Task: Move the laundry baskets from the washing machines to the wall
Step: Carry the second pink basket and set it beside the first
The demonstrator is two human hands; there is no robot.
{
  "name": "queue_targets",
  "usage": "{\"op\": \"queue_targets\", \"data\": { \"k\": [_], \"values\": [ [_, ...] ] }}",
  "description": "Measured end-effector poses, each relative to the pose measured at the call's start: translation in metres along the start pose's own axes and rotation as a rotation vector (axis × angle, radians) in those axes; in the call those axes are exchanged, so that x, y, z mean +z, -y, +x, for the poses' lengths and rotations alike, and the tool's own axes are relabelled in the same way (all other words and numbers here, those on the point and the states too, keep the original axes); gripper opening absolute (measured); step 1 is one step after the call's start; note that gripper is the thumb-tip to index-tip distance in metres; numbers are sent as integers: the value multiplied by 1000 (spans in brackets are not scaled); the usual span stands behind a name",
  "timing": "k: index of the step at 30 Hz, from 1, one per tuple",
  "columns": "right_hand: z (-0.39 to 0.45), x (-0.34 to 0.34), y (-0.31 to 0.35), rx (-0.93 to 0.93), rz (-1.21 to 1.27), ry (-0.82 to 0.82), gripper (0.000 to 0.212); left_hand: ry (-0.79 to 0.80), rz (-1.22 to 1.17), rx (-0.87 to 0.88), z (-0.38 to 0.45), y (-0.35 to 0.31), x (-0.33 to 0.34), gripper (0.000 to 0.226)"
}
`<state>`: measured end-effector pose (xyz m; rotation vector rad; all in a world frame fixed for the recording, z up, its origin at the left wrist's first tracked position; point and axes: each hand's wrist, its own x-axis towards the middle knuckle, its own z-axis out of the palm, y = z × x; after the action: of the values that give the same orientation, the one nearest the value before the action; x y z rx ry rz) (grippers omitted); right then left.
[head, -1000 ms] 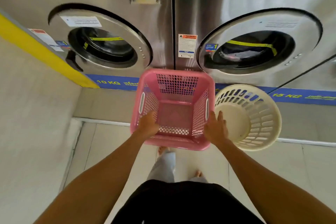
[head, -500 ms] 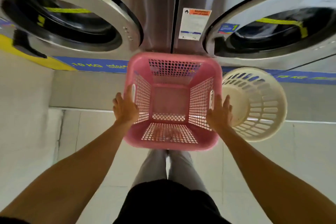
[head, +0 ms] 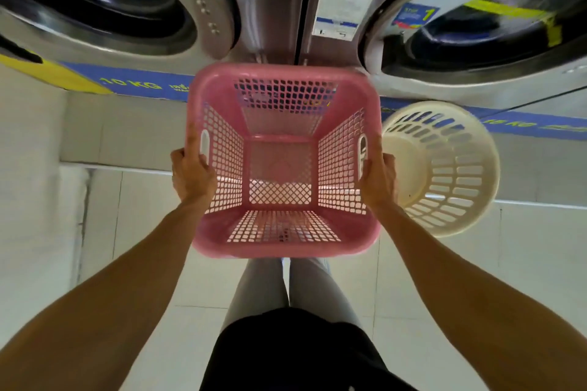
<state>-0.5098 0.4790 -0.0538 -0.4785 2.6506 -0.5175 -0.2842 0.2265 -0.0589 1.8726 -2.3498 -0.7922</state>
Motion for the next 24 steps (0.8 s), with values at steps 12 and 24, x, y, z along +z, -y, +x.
{"op": "queue_targets", "data": {
  "k": [12, 24],
  "values": [
    [-45, -28, 98, -397, -200, 246, 80, -142, -94, -355, -119, 89, -91, 69],
    [-124, 5, 226, -884, -340, 440, 77, -501, -338, -709, -263, 164, -152, 65]
  ]
}}
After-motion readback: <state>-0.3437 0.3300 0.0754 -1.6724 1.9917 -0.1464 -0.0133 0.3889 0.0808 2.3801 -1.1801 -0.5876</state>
